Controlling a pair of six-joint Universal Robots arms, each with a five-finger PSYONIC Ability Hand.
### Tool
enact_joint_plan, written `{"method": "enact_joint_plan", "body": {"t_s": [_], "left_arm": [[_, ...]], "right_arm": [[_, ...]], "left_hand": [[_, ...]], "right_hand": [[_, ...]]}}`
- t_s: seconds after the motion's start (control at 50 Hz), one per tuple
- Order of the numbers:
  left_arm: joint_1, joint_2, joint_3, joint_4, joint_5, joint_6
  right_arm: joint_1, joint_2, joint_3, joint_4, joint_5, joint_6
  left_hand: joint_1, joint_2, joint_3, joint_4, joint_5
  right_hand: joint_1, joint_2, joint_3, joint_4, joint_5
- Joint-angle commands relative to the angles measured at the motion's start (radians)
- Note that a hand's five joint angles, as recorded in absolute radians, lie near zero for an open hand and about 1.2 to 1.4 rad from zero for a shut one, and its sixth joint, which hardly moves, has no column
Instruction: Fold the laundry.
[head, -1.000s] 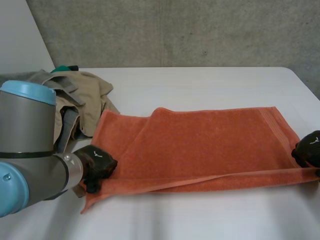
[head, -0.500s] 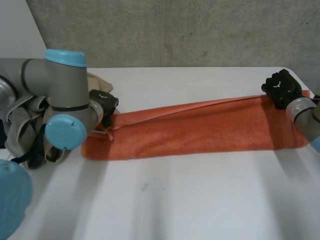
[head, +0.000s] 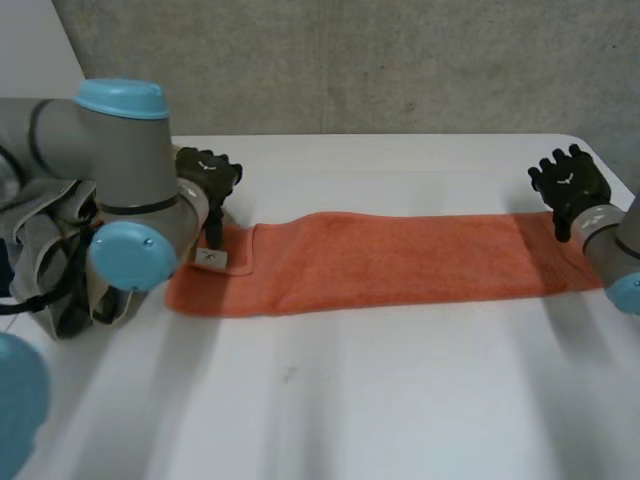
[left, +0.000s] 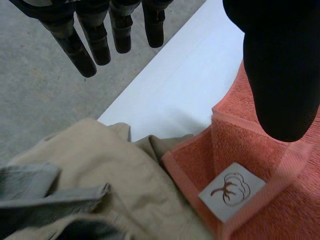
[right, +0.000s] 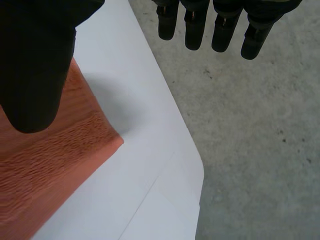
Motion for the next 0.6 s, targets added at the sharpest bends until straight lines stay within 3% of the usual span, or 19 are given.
{"method": "enact_joint_plan", "body": {"t_s": [0.02, 0.14, 0.28, 0.42, 0.54, 0.6], "left_arm": [[0.022, 0.142, -0.268, 0.056, 0.037, 0.066], [0.038, 0.113, -0.352, 0.161, 0.061, 0.184], [0.044, -0.040, -0.248, 0.280, 0.045, 0.280], [0.067, -0.154, -0.056, 0.287, -0.018, 0.265], [0.116, -0.185, 0.055, 0.257, -0.138, 0.236], [0.097, -0.134, 0.012, 0.243, -0.118, 0.187]], "right_arm": [[-0.028, -0.145, 0.186, 0.000, -0.016, 0.087], [-0.041, -0.197, 0.260, 0.003, -0.039, 0.102], [-0.038, -0.217, 0.299, 0.029, -0.035, 0.101], [-0.048, -0.234, 0.332, 0.057, -0.035, 0.101], [-0.060, -0.245, 0.355, 0.052, -0.039, 0.101], [-0.060, -0.249, 0.358, 0.055, -0.042, 0.107]], "left_hand": [[-0.017, -0.024, -0.031, -0.026, -0.048], [-0.017, -0.024, -0.031, -0.026, -0.048], [-0.017, -0.024, -0.031, -0.026, -0.048], [-0.017, -0.024, -0.031, -0.026, -0.048], [-0.017, -0.024, -0.031, -0.026, -0.048], [-0.017, -0.024, -0.031, -0.026, -0.048]], "right_hand": [[-0.042, -0.030, -0.029, -0.026, -0.047], [-0.042, -0.030, -0.029, -0.026, -0.047], [-0.042, -0.030, -0.029, -0.026, -0.047], [-0.042, -0.030, -0.029, -0.026, -0.047], [-0.042, -0.030, -0.029, -0.026, -0.047], [-0.042, -0.030, -0.029, -0.026, -0.047]]}}
